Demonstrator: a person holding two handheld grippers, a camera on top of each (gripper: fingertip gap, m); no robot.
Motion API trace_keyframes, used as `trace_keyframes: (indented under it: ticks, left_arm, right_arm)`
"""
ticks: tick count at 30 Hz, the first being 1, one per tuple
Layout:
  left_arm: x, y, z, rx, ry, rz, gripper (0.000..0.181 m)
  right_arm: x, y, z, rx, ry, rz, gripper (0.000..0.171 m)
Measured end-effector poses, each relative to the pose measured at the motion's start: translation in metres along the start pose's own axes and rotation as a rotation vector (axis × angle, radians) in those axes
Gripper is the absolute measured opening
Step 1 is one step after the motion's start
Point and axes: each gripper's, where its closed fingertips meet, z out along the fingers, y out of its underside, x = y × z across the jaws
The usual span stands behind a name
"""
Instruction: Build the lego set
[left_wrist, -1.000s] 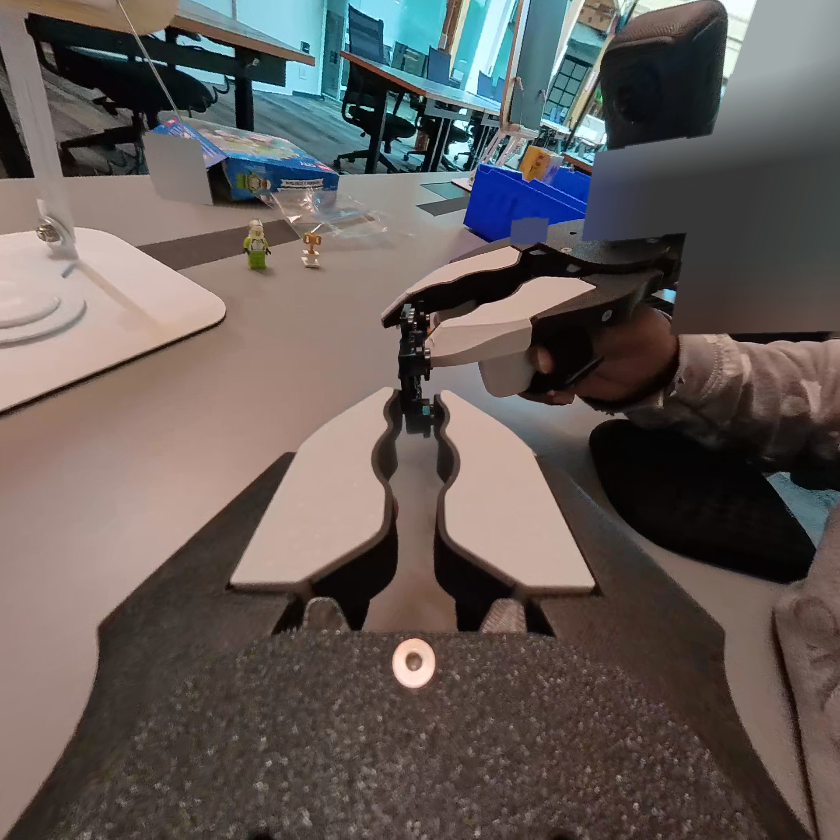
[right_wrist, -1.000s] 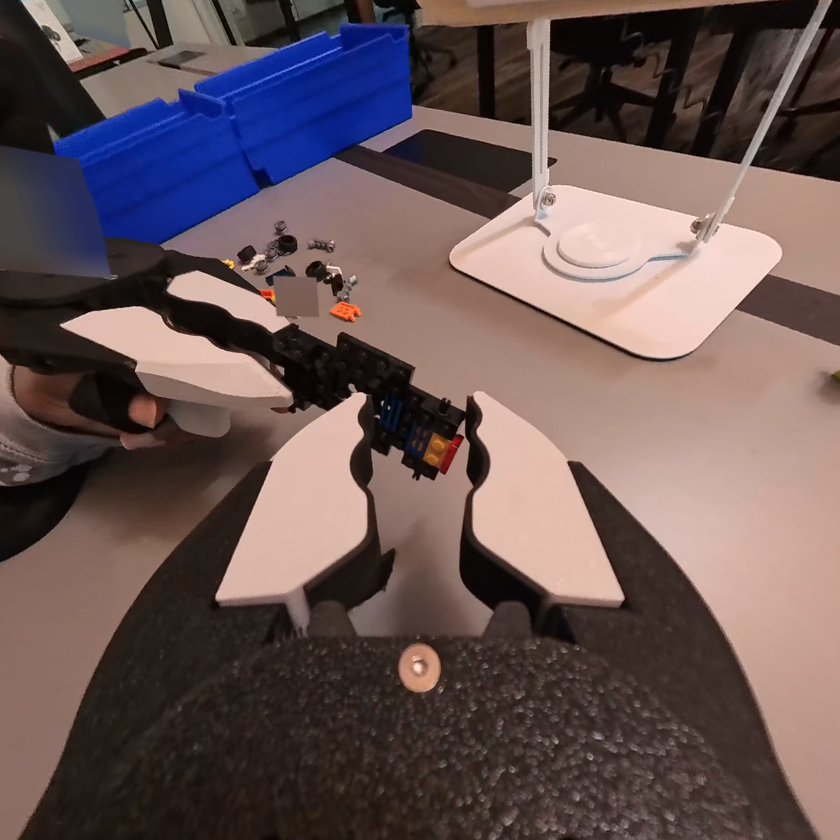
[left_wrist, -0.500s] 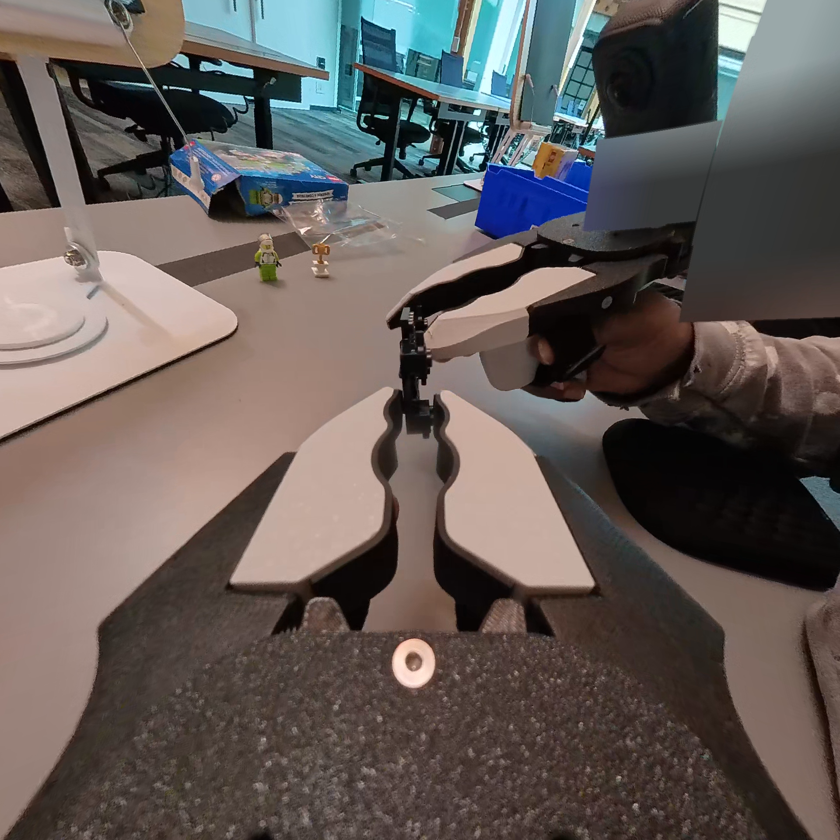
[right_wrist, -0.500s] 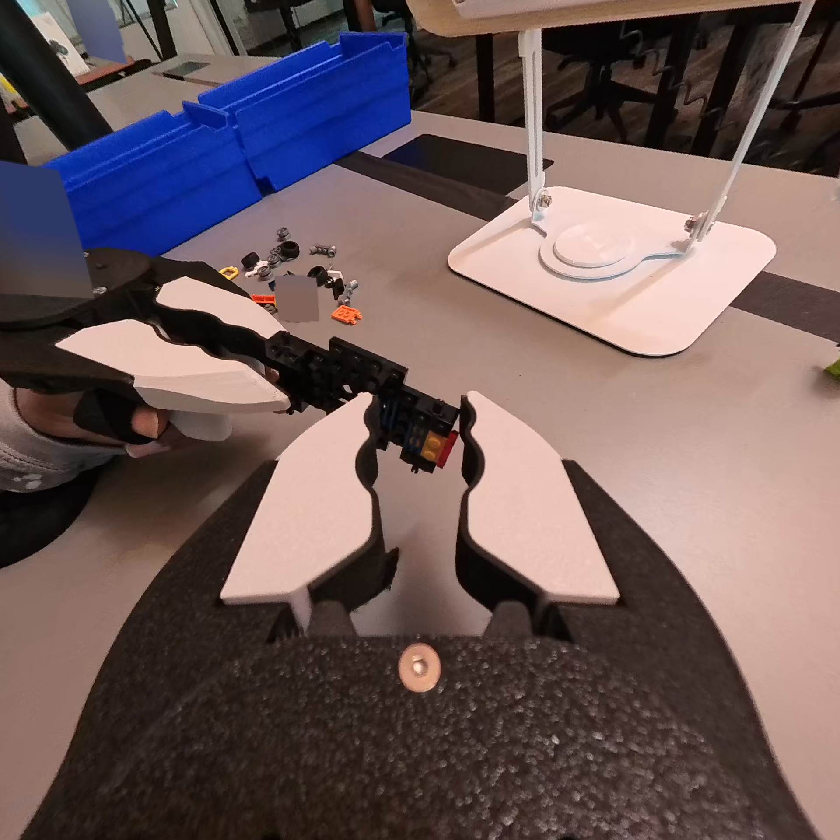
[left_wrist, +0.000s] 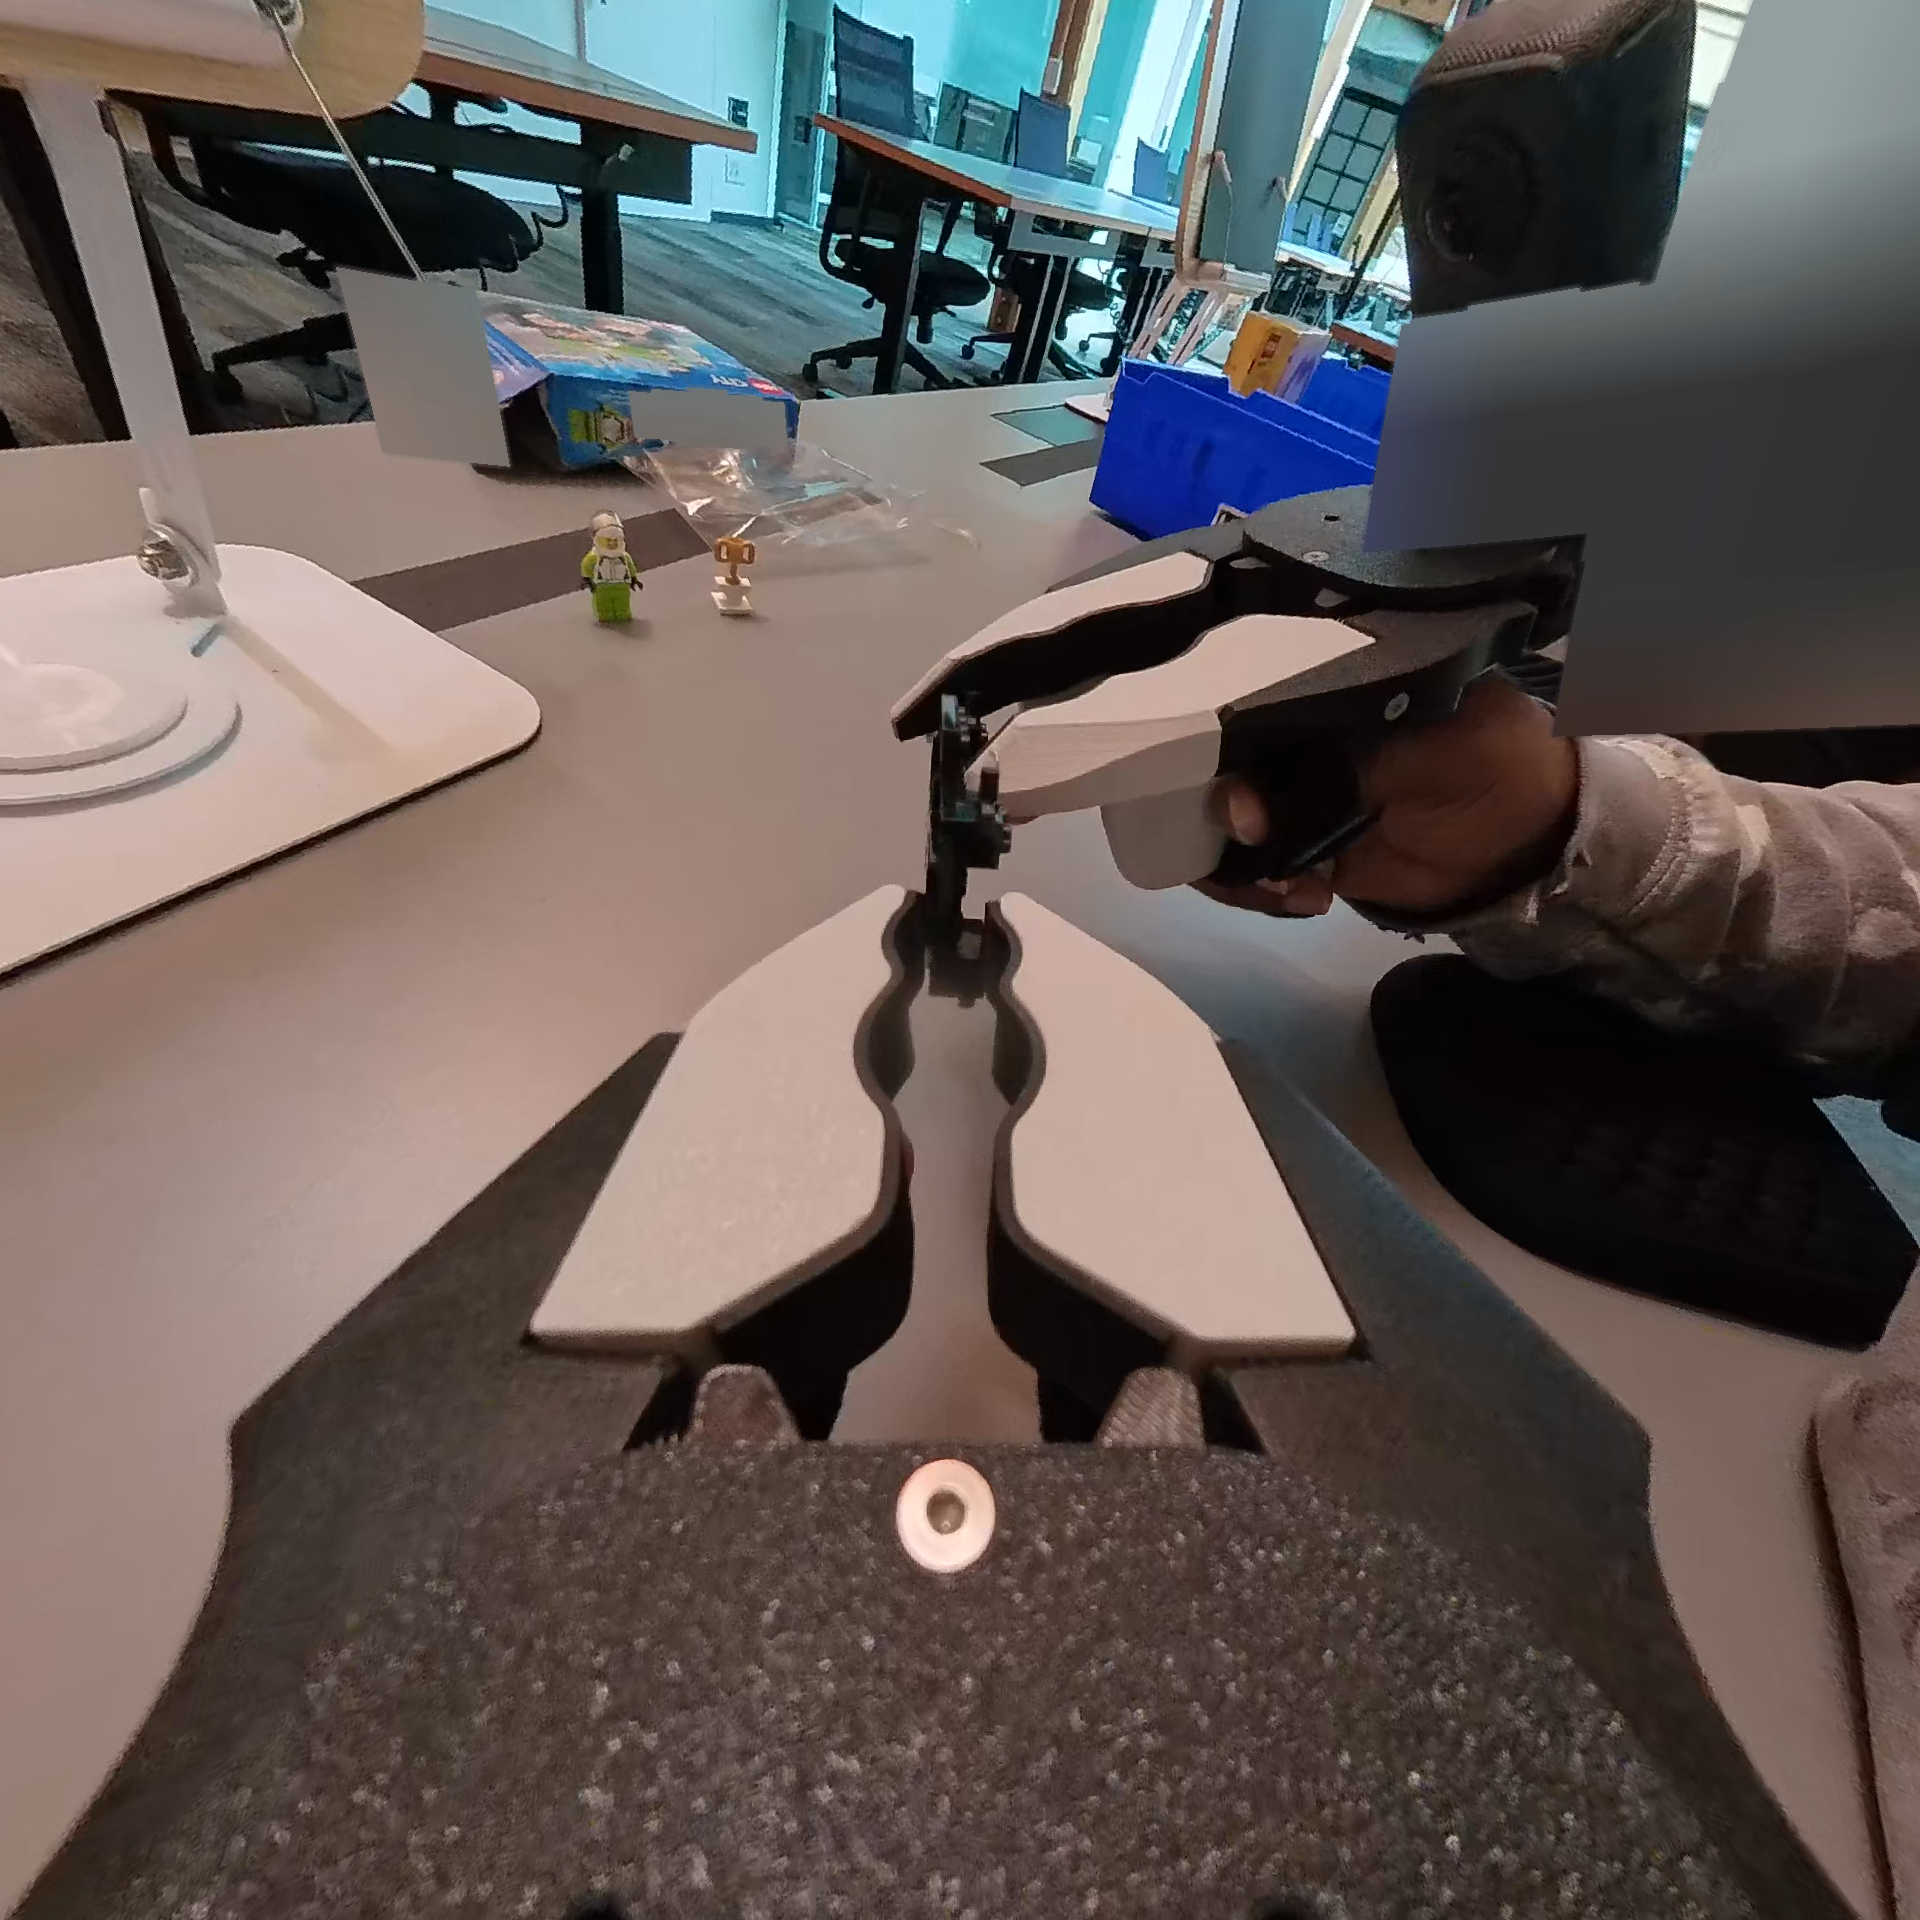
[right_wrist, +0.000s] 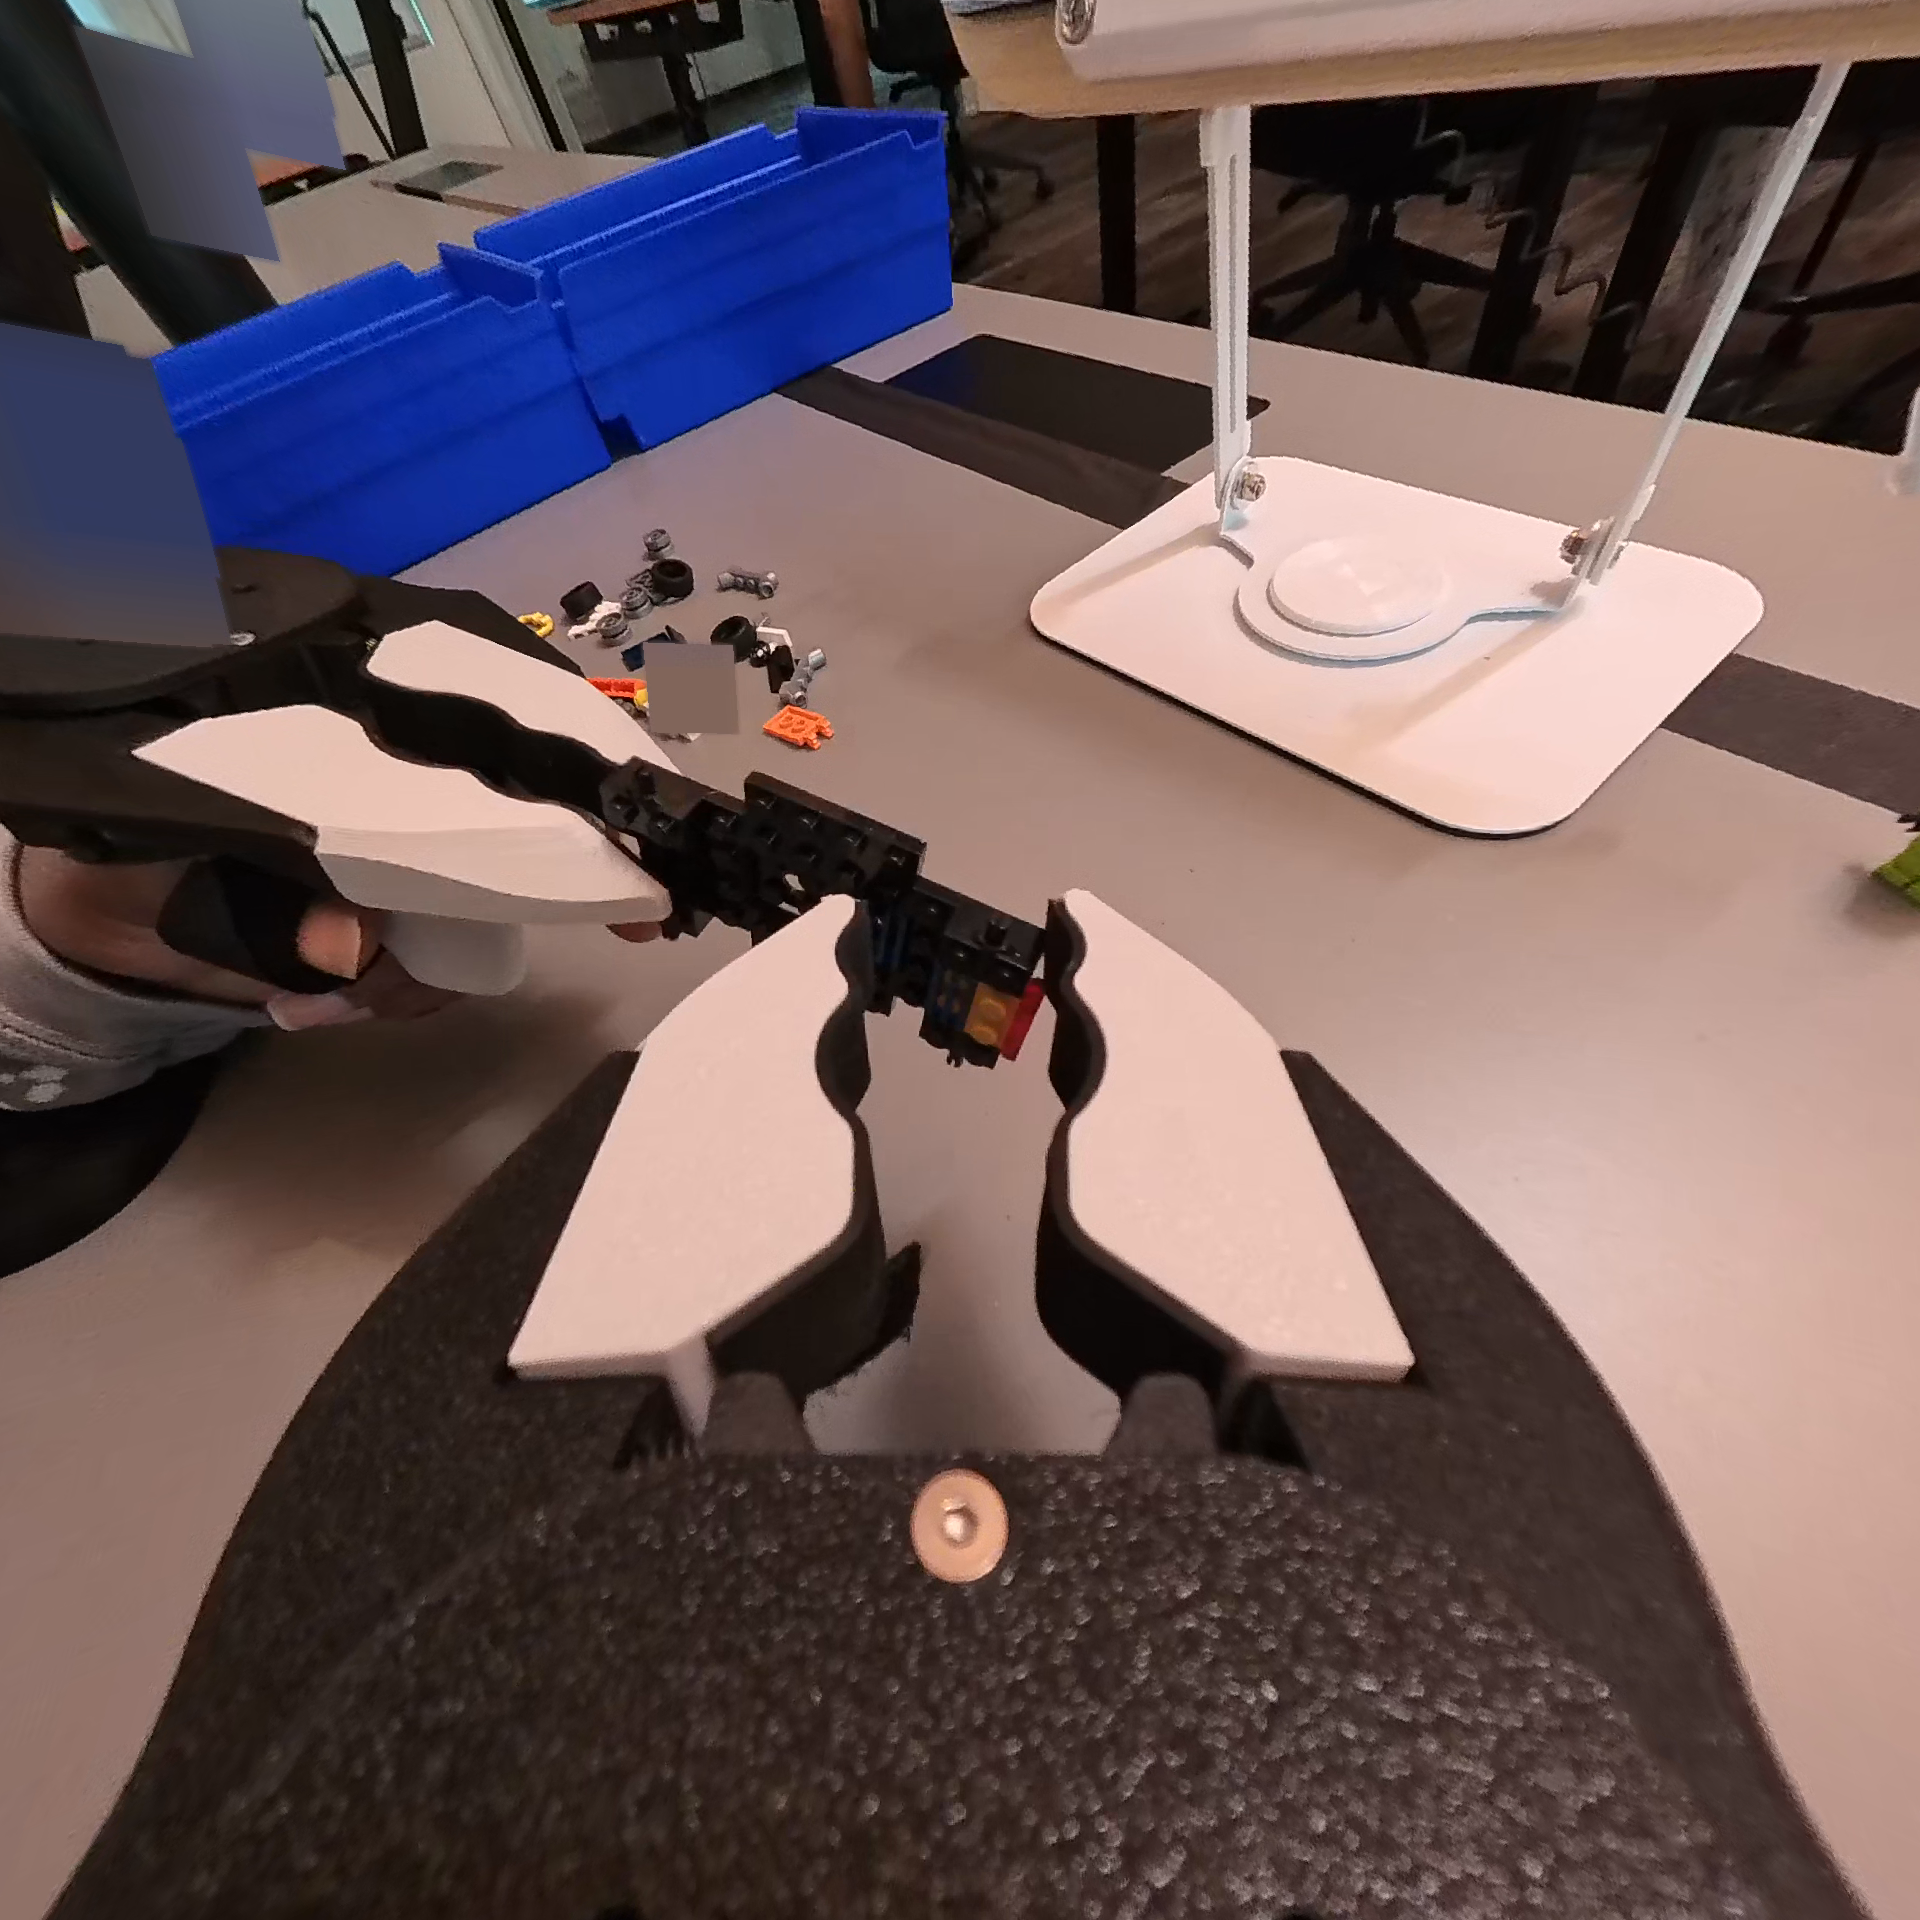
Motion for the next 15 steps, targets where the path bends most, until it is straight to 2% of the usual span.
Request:
trace_keyframes:
  ticks: [4, 6, 11, 15]
  left_arm:
    - [-0.002, -0.001, 0.0, 0.016, 0.028, -0.074, 0.011]
    - [-0.003, -0.003, 0.0, 0.037, 0.098, -0.227, 0.011]
    - [-0.011, -0.008, -0.008, 0.095, 0.369, -0.712, 0.011]
    - [-0.009, -0.01, -0.011, 0.089, 0.466, -0.799, 0.01]
  right_arm:
    - [-0.001, 0.0, 0.0, -0.015, -0.016, 0.018, 0.033]
    - [-0.007, 0.0, -0.001, -0.035, -0.051, -0.004, 0.046]
    - [-0.018, 0.0, -0.01, -0.047, -0.062, -0.248, 0.065]
    - [-0.023, -0.001, -0.014, -0.026, -0.064, -0.406, 0.064]
